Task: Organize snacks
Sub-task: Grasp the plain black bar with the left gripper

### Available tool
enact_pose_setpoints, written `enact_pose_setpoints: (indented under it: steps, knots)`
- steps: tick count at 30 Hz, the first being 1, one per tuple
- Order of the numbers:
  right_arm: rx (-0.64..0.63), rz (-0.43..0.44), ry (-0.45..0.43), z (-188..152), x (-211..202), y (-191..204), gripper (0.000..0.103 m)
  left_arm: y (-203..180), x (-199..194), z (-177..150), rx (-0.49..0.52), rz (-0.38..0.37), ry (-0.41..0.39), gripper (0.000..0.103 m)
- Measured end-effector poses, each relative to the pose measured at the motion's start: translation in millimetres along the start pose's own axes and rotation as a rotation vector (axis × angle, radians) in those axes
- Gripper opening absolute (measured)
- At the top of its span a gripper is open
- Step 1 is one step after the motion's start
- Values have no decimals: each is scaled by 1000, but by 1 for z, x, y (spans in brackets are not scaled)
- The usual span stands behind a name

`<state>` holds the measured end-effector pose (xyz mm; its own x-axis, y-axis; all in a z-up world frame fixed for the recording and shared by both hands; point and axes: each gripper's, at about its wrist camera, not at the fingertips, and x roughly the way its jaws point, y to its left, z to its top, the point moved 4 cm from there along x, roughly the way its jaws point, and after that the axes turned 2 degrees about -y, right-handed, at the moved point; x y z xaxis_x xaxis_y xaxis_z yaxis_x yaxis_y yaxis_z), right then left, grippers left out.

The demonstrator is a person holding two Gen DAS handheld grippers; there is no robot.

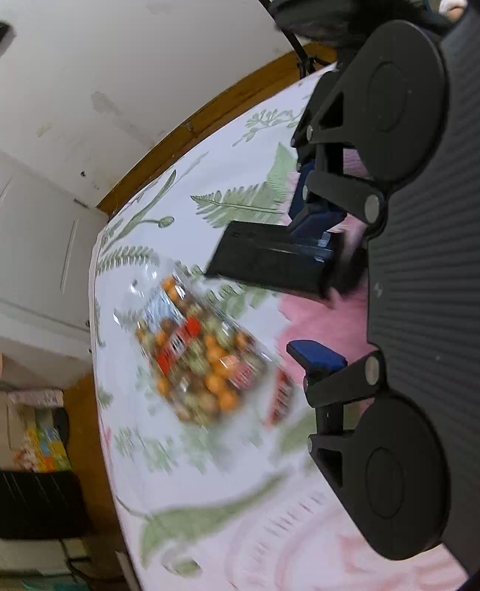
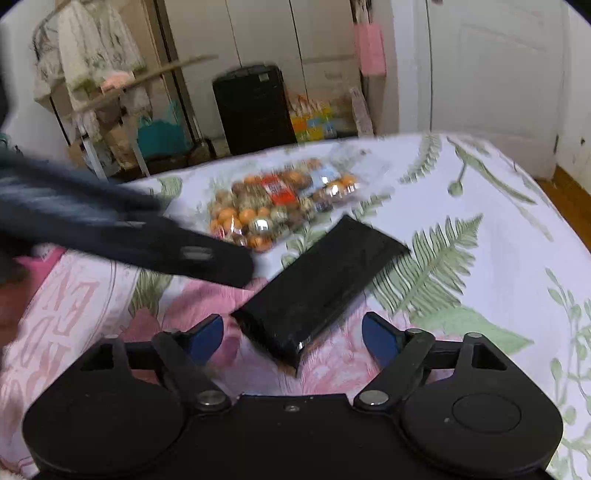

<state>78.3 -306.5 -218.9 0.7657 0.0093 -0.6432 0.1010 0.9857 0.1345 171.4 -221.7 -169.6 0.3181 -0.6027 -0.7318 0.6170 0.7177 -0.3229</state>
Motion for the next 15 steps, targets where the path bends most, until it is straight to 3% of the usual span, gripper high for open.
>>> enact_pose_setpoints:
  steps: [3,6,15]
  knots:
    - [-11,8,-17,2,6,1,88,-11,27,6,39,-41,74,57]
    - [-14,17,-13,4,8,2,86,-13,44,4,-30,-129,169,54]
    - [-51,69,32,3,-13,24,80,-16,8,-13,-63,-107,184,54]
